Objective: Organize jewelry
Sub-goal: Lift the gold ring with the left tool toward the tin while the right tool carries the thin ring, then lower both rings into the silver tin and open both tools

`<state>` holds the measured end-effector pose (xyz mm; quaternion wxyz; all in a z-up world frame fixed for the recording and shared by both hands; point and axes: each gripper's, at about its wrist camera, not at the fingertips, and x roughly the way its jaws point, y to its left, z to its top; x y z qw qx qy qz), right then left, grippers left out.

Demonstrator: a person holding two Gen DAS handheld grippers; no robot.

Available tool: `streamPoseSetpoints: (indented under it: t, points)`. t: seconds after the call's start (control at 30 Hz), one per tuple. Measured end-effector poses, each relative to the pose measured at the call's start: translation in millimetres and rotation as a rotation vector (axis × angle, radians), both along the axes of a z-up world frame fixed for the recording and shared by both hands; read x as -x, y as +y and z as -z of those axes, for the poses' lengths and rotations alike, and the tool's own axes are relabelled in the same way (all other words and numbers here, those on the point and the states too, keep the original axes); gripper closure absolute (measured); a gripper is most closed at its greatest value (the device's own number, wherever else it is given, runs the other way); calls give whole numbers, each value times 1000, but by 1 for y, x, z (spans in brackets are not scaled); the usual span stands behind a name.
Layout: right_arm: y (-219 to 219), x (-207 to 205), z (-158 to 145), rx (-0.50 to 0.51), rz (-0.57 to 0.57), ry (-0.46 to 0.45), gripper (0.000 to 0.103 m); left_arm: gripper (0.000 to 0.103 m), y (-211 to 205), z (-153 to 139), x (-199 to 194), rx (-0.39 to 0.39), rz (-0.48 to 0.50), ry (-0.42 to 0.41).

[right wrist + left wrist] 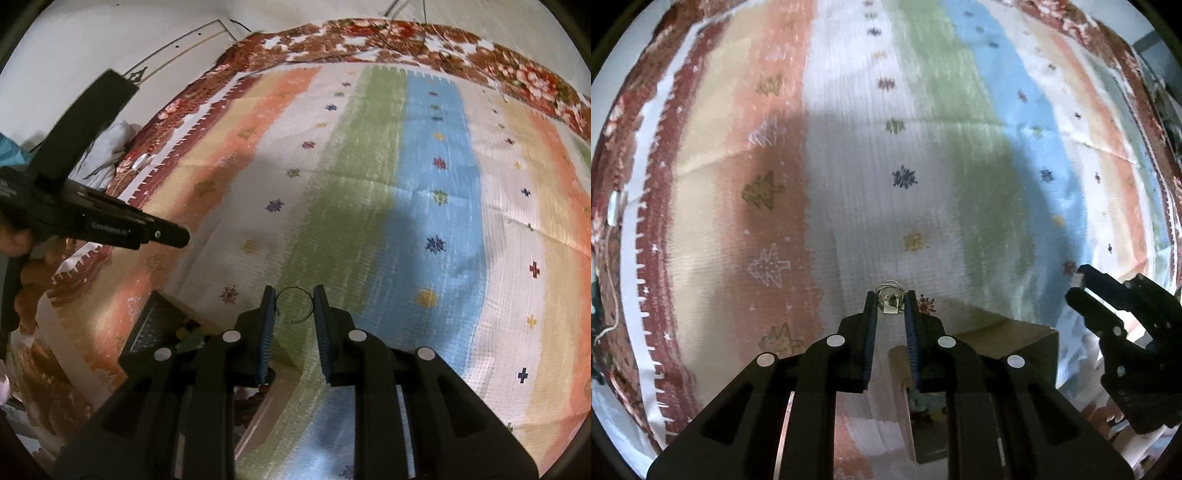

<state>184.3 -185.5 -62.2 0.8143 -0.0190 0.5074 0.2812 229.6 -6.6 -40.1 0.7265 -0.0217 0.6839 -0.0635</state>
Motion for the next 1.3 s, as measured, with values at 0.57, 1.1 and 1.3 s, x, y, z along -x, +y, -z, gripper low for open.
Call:
streamPoseSetpoints:
  t: [0.57, 1.1, 1.3]
  points:
    - [10, 61, -39, -99, 5, -135, 81, 88, -13, -32, 95, -43, 55, -394]
    - [2, 124, -26, -79, 76, -266, 81, 88, -35, -14, 163, 111, 149, -702]
    - [4, 133, -29, -78, 80, -325, 81, 88, -50, -16, 174, 85, 199, -759]
